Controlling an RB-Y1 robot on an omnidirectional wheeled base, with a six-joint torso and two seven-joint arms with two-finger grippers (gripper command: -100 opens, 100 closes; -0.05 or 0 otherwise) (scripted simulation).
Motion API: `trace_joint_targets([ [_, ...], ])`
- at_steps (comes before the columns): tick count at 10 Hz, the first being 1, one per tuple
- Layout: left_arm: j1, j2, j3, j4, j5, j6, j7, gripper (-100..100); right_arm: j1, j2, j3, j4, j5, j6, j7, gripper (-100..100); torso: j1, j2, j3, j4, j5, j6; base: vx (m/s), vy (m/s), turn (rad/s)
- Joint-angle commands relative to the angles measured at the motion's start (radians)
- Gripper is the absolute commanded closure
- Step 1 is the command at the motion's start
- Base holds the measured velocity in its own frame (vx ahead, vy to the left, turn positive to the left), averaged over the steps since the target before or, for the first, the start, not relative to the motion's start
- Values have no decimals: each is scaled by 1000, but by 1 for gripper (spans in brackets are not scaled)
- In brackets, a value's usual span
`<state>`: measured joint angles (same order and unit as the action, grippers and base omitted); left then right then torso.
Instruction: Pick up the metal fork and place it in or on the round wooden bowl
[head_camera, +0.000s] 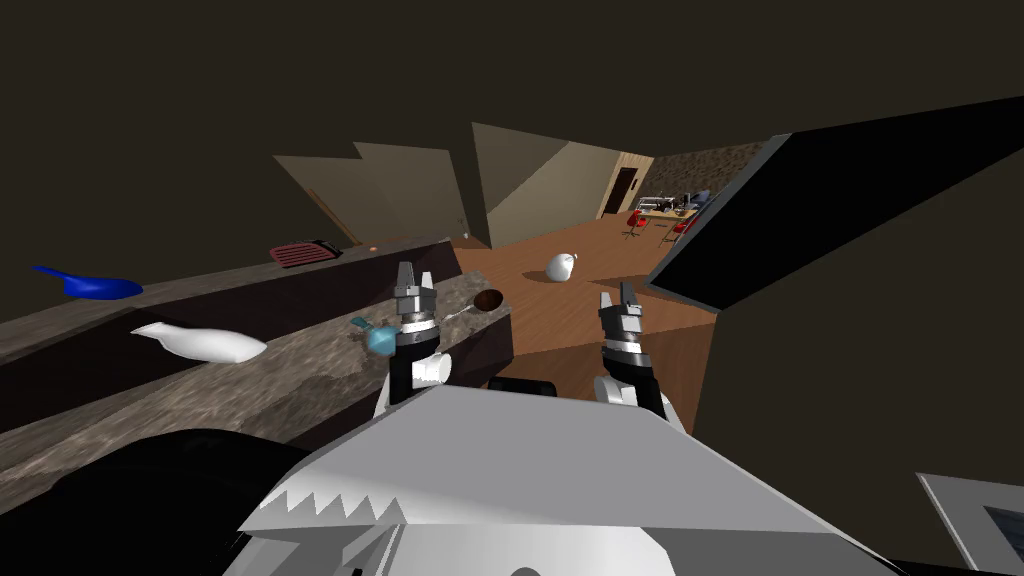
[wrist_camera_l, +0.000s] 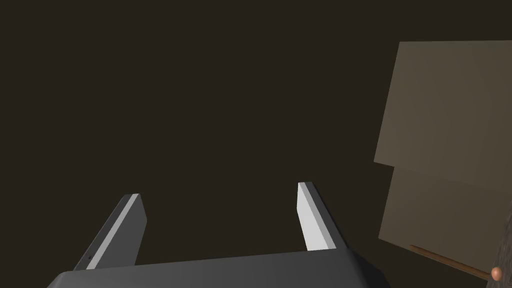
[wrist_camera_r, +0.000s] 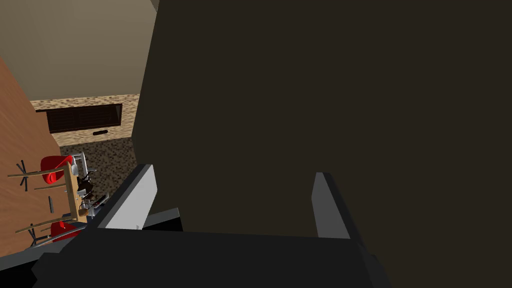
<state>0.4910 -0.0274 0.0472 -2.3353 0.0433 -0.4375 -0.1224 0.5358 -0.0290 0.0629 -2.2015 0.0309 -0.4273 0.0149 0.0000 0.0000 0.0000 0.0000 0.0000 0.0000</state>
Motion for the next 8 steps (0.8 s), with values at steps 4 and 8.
trace_joint_targets([
  [4,-28,134,15,21,29,102,46,-100,0,0,0,0,0,0,0,0,1,1,0,0,0,0,-8,2,-45],
  [8,-52,185,28,38,52,191,84,-100,0,0,0,0,0,0,0,0,1,1,0,0,0,0,-11,4,-46],
])
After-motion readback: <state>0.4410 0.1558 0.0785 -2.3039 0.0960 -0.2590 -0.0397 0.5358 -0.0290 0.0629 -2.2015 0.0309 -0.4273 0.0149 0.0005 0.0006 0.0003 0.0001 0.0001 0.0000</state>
